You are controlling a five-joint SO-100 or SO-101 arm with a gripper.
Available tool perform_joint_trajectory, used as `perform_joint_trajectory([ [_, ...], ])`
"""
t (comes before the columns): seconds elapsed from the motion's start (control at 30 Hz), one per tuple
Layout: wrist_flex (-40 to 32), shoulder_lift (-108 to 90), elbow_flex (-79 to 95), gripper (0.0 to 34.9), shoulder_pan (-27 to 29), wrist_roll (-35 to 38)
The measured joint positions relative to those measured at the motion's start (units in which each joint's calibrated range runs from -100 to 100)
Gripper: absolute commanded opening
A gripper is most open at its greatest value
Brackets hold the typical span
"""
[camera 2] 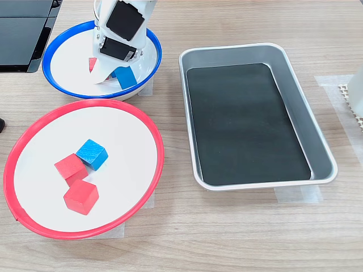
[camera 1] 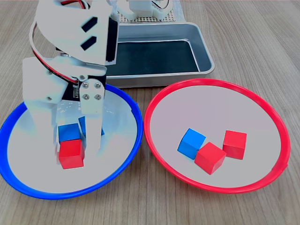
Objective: Relocate any misplaced blocks to their matching dishes.
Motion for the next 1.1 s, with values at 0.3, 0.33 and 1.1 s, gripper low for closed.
perform_joint_trajectory([
  [0.3, 0.49, -0.34, 0.64, 6.8, 0.09, 0.00],
  [0.33, 0.57, -0.34, 0.64, 5.4, 0.09, 0.00],
  [1.1, 3.67, -11.94, 0.27, 0.4, -5.49, -5.76],
])
